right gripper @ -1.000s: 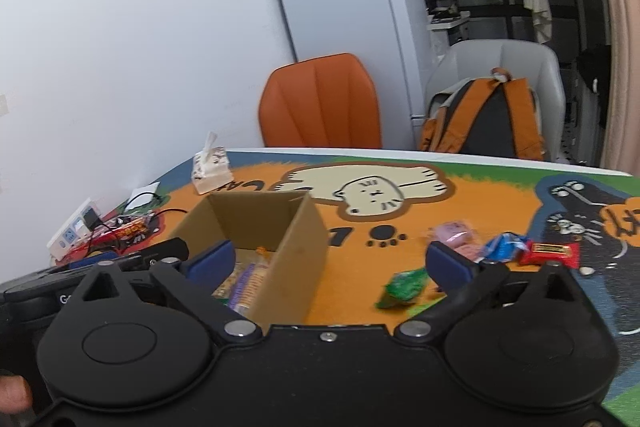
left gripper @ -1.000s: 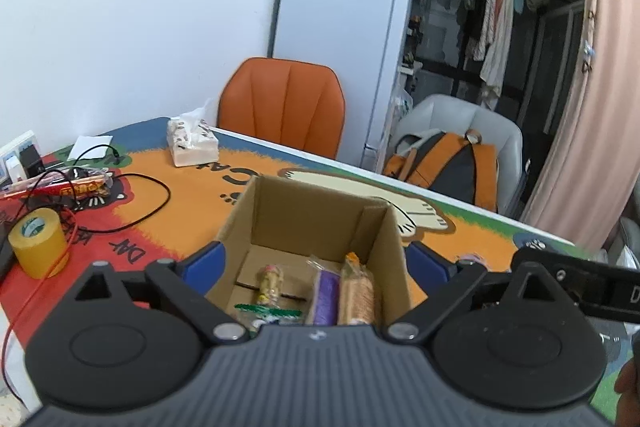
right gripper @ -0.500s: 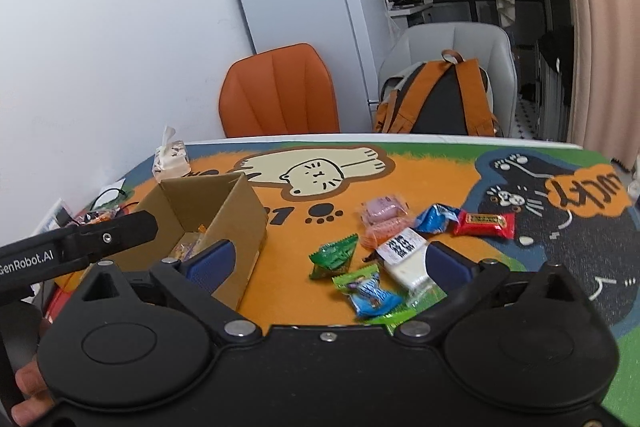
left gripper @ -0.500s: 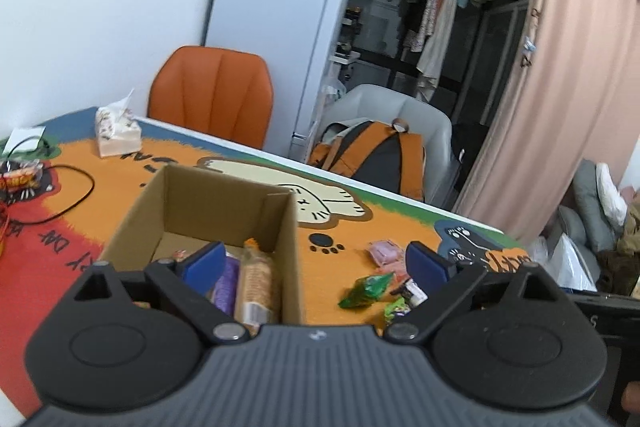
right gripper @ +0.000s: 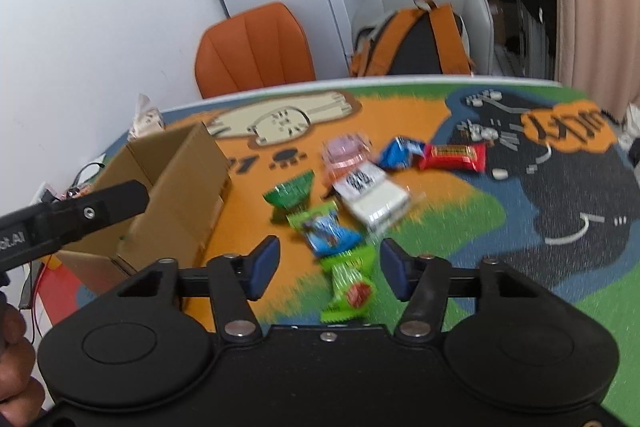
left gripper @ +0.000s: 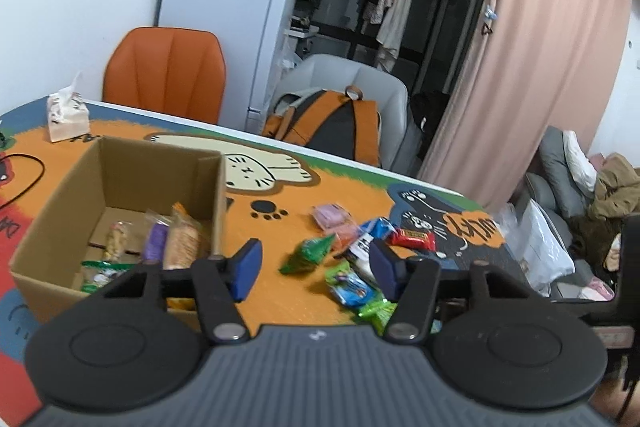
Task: Organize snacks
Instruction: 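Return both tools to the pile and grasp the green candy with the right tool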
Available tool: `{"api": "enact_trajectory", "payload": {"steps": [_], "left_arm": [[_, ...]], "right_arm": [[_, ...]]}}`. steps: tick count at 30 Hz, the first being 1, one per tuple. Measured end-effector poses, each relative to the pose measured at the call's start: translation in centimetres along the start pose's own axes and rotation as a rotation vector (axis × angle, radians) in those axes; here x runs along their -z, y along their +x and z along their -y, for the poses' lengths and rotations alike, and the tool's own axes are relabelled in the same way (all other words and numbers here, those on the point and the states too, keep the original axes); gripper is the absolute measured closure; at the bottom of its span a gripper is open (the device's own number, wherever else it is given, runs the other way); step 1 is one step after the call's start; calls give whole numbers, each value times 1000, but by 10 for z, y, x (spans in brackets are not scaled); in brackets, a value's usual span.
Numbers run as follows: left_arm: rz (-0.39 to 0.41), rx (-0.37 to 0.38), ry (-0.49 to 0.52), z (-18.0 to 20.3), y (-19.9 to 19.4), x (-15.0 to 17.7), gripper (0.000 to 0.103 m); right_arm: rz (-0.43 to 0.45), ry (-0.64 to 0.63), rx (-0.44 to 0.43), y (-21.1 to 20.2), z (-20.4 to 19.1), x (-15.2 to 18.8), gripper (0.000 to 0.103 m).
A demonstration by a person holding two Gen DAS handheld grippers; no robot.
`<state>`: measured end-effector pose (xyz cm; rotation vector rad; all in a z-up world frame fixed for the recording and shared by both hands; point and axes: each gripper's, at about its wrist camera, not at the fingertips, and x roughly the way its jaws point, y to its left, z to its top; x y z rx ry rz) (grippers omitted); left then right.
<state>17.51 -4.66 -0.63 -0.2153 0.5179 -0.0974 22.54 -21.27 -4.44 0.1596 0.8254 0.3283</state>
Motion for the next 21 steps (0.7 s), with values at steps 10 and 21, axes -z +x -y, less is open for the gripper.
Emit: {"api": "enact_trajectory", "payload": {"steps": [10, 21], "left_arm": [[-42, 25, 29, 14, 19, 11, 48], [-94, 25, 40, 20, 53, 23, 46]], "right_arm": [[-56, 5, 14, 25, 9, 12, 49], [-100, 24, 0, 50, 21, 20, 74]]}}
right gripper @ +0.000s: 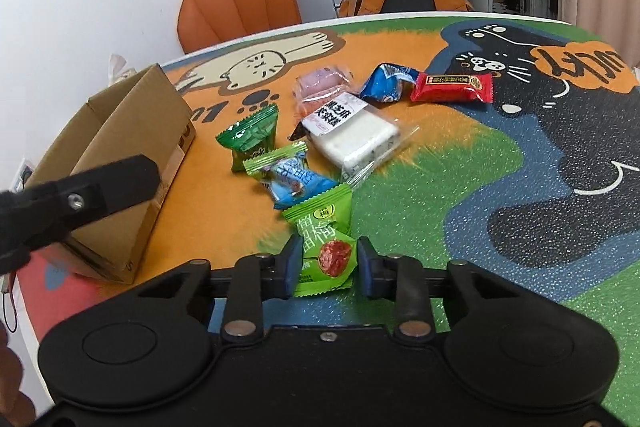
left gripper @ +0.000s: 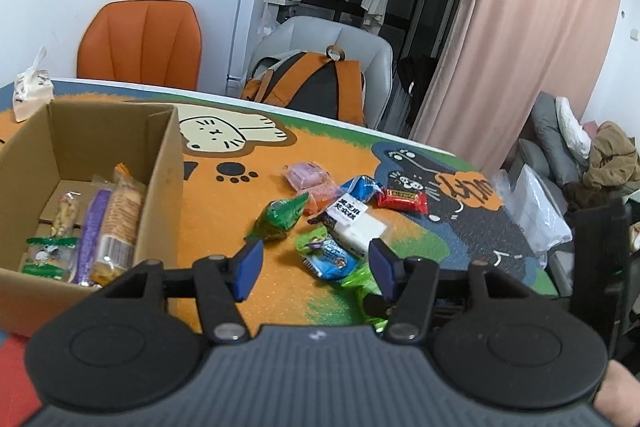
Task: Organize snacks
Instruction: 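Return both tools to the pile and grasp the green candy with the right tool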
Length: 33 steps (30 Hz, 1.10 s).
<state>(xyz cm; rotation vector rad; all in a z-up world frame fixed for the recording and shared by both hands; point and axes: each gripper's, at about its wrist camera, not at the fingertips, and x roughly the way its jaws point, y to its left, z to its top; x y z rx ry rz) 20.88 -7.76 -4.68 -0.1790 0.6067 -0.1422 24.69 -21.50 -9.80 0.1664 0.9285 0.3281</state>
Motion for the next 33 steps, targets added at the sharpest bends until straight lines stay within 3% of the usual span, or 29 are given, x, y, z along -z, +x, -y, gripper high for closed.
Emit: {"api": "enact_trajectory", "payload": {"steps": [22, 33], "left_arm": [[-89, -7, -12, 8, 72, 6, 46], [-108, -41, -33, 8, 102, 5, 46]], "right_arm": [[58, 58, 55, -8, 40, -11, 74], [45, 15, 56, 3, 39, -13, 64]]}}
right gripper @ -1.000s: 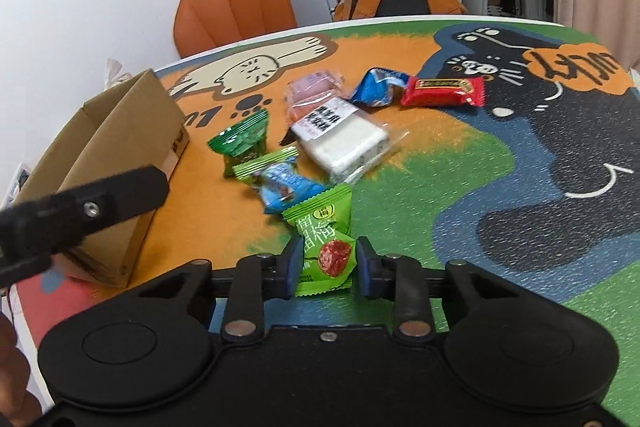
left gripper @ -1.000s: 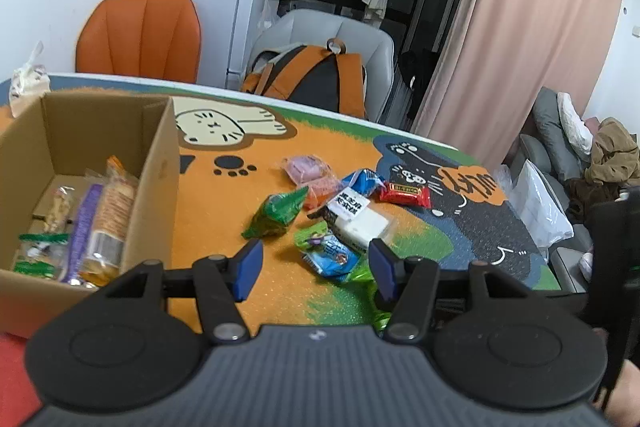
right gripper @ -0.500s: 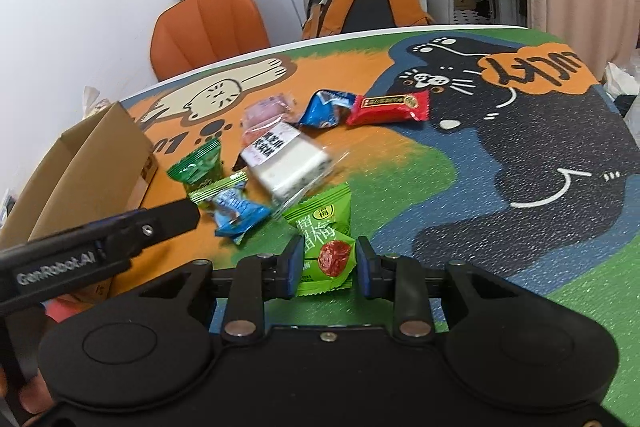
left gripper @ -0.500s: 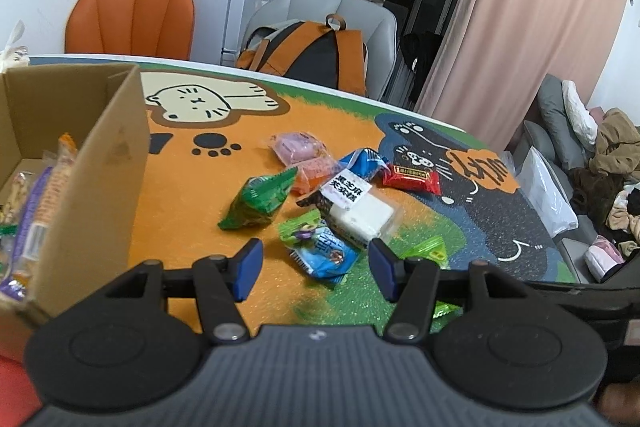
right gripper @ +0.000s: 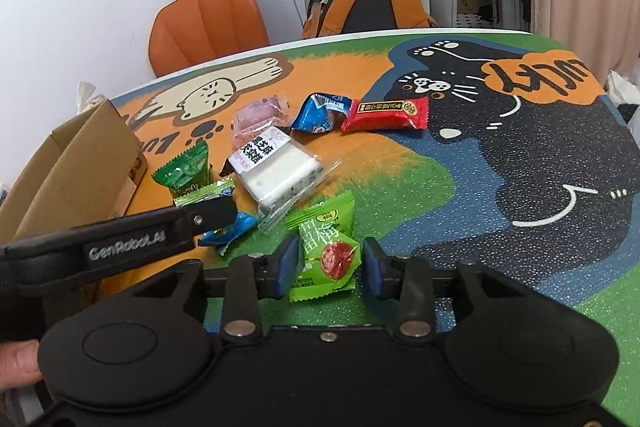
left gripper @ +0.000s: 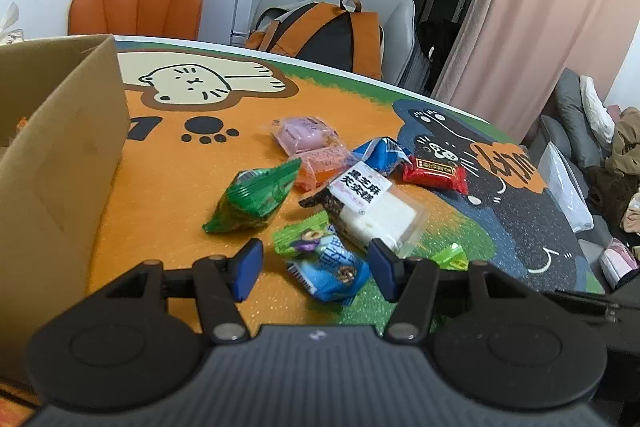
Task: Organize snacks
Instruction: 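Return both tools to the pile and grasp the green candy with the right tool, then grasp the blue-and-green candy pack with the left tool, then carry both candies over the cardboard box and open both tools to drop them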
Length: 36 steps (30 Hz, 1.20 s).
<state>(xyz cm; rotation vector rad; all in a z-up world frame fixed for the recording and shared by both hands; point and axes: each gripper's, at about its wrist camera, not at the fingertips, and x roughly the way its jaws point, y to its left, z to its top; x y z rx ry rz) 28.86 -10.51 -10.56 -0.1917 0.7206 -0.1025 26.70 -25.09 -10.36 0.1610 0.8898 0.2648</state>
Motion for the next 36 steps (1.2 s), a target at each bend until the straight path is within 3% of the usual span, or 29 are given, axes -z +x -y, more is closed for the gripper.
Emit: {"api": "enact_trajectory", "payload": {"steps": [4, 5, 8, 36], "left_arm": [[-13, 3, -4, 0, 9, 3, 50], [-9, 0, 3, 1, 8, 3, 60], [-14, 17, -8, -1, 6, 4, 67], [163, 41, -23, -25, -122, 1, 72]], "right_arm": [[4, -15, 9, 1, -2, 0, 67], [1, -18, 12, 1, -2, 0, 71], [-2, -3, -1, -2, -1, 0, 72], [133, -80, -66, -72, -72, -7, 73]]}}
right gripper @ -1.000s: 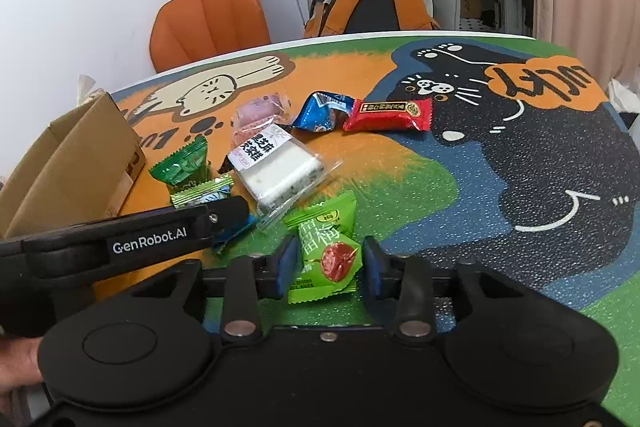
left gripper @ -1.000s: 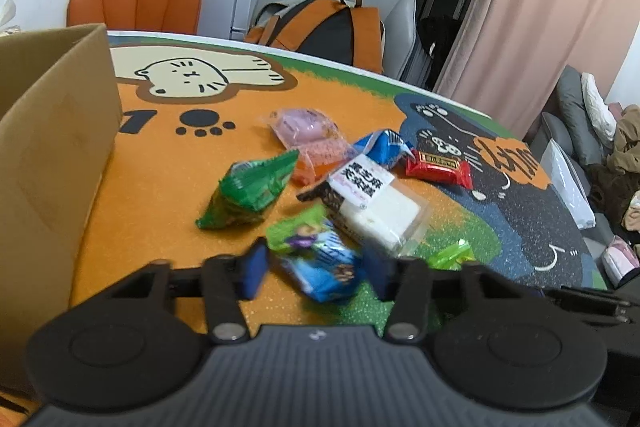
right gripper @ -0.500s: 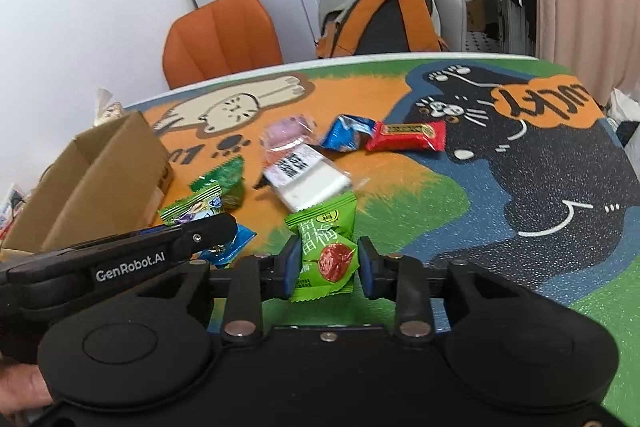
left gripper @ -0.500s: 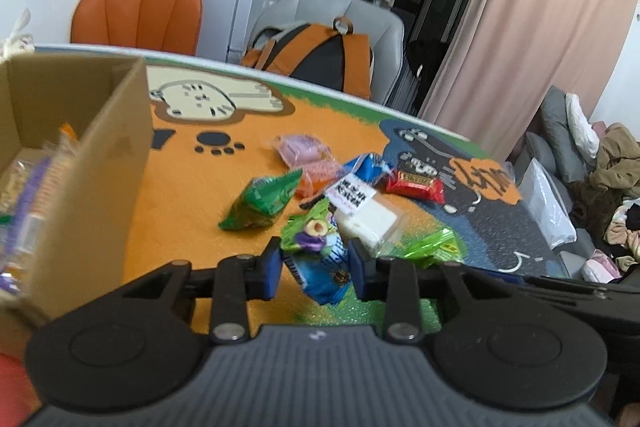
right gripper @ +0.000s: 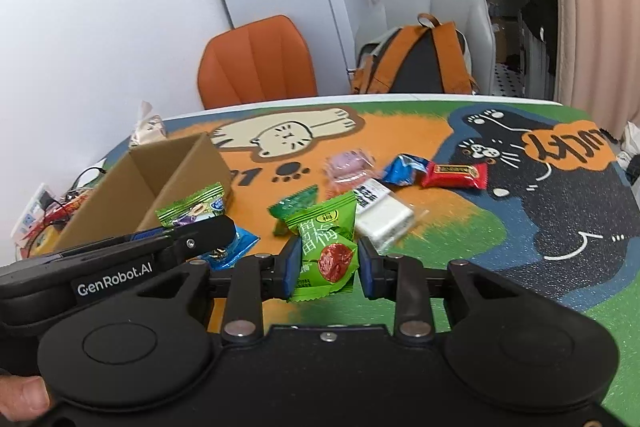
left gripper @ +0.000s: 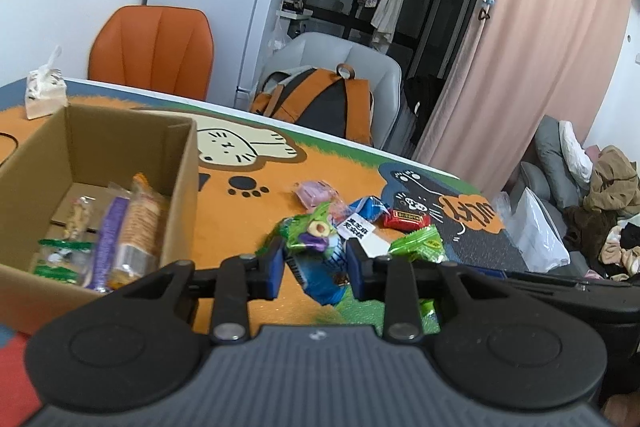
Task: Organize snacks
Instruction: 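Carry both candies over the cardboard box and open both tools to drop them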
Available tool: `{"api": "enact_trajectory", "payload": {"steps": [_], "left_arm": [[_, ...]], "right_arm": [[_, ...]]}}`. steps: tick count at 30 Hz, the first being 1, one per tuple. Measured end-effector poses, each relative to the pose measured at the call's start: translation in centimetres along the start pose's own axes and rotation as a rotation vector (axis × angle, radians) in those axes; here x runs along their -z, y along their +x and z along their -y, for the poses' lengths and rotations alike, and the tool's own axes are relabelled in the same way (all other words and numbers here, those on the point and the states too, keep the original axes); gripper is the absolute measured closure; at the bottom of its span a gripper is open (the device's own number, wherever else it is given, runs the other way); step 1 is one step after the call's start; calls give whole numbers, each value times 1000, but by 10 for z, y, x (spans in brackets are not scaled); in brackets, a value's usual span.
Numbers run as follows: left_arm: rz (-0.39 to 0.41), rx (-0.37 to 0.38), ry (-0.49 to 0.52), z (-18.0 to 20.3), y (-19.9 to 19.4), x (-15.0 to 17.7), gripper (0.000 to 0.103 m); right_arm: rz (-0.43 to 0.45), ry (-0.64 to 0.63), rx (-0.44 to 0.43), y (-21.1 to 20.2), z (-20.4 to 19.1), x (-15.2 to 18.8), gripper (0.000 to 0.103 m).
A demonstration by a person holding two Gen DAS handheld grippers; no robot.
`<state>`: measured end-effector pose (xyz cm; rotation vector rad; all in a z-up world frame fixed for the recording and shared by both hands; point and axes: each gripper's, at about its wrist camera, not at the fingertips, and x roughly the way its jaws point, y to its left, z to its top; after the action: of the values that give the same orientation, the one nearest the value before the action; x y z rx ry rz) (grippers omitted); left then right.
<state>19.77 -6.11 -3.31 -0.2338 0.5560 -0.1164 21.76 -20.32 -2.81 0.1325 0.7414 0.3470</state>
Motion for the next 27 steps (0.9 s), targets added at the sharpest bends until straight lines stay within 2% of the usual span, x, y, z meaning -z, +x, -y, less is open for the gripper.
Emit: {"api": "enact_trajectory", "payload": {"steps": [13, 27], "left_arm": [[71, -21, 9, -8, -43, -20, 72], [110, -86, -37, -55, -54, -45, 72]], "right_arm": [[59, -17, -60, -16, -28, -15, 73], [77, -28, -119, 2, -60, -34, 73]]}}
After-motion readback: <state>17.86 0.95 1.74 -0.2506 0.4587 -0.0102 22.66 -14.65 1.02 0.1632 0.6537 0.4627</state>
